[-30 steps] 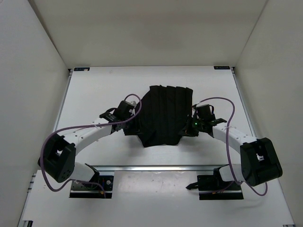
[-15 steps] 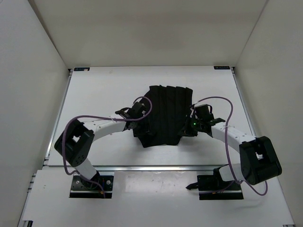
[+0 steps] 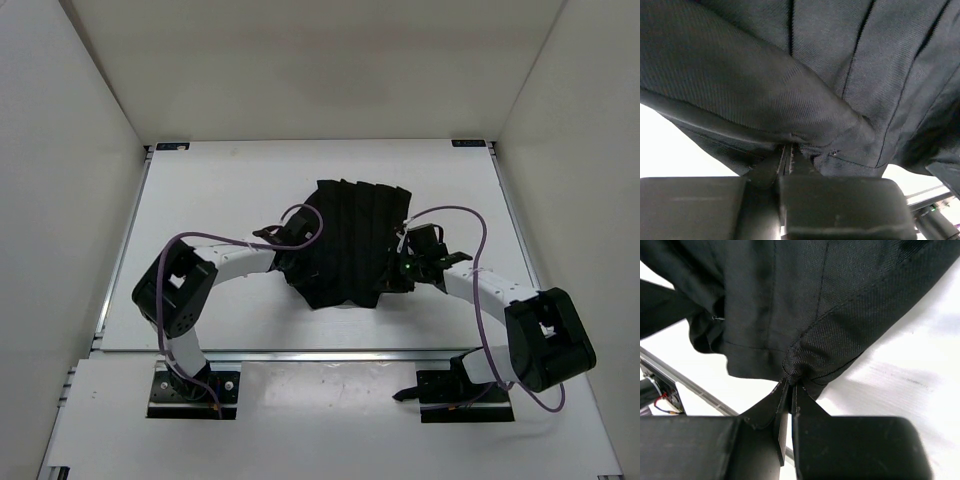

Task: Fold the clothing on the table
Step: Flatten the skirt out, then fold the skirt

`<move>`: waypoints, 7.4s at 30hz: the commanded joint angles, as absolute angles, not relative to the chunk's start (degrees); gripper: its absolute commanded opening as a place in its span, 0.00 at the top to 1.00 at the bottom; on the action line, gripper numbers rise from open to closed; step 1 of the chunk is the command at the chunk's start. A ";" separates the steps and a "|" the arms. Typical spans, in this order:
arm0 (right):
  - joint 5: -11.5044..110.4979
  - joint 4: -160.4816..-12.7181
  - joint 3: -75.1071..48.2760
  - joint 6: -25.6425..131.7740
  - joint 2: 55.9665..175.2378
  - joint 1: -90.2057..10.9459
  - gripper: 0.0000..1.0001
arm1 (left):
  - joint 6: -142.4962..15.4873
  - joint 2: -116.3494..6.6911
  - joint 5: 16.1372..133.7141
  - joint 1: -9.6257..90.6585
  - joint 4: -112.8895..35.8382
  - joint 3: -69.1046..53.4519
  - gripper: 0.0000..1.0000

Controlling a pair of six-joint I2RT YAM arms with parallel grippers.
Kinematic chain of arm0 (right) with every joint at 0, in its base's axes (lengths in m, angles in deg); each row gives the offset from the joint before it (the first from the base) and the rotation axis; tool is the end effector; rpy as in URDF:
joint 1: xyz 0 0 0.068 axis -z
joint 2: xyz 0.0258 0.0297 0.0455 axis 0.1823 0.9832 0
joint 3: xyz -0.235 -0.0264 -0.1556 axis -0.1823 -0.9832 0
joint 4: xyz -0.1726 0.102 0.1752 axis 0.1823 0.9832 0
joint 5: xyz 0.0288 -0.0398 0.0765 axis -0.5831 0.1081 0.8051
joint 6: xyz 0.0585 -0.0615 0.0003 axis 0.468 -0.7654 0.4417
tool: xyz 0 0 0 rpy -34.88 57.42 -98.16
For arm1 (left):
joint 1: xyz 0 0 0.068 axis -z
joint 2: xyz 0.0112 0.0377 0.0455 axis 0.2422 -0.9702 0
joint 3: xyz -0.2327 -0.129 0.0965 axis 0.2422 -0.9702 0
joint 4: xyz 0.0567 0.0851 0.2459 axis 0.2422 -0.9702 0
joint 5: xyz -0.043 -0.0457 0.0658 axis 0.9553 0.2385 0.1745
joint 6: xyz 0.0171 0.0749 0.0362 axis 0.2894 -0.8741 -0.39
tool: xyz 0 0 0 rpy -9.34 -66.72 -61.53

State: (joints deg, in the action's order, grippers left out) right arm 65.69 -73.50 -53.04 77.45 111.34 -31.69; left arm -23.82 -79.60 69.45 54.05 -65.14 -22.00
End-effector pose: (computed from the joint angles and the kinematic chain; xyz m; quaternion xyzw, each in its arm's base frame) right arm 0.2394 0.1251 0.1470 0.0186 0.9338 0.3081 0.1808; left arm 0.2679 -0.2298 0.1238 -0.0909 0.9749 -0.1610 0.1242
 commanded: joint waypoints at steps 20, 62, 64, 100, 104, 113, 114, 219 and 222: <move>65.07 -74.37 -57.33 79.47 104.65 -32.12 1.00 | -32.64 -64.13 69.83 47.58 -73.42 -21.46 0.48; 66.29 -77.62 -64.53 79.30 101.42 -38.37 1.00 | -28.76 -81.57 68.76 50.32 -72.88 -16.01 1.00; 66.55 -75.87 -64.35 78.95 99.75 -37.05 1.00 | -29.82 -78.22 69.74 49.27 -73.58 -15.92 1.00; 90.11 -80.25 5.45 88.79 120.84 -12.70 1.00 | -13.21 -71.80 108.23 18.50 -39.25 19.87 1.00; 92.12 -82.79 -12.47 88.44 113.56 -10.60 1.00 | -10.40 -62.07 110.25 18.23 -29.04 -5.91 1.00; 77.91 -69.72 -54.22 82.28 90.54 -16.82 0.79 | -22.67 -34.02 97.89 24.21 -47.59 -56.25 0.67; 75.28 -68.40 -57.55 82.55 88.07 -18.14 0.66 | -25.31 -31.48 94.73 23.95 -50.79 -57.48 0.63; 60.59 -91.41 -56.97 100.31 115.99 -11.47 0.46 | -33.25 -75.21 75.27 25.87 -52.51 -29.10 0.38; 61.09 -93.96 -58.63 98.29 116.52 -8.24 0.76 | -33.51 -76.54 76.86 27.81 -47.49 -30.51 0.73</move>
State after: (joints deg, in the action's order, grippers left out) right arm 62.87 -87.88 -58.48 98.30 116.23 -10.99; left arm -33.48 -75.82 77.43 26.05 -52.97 -30.26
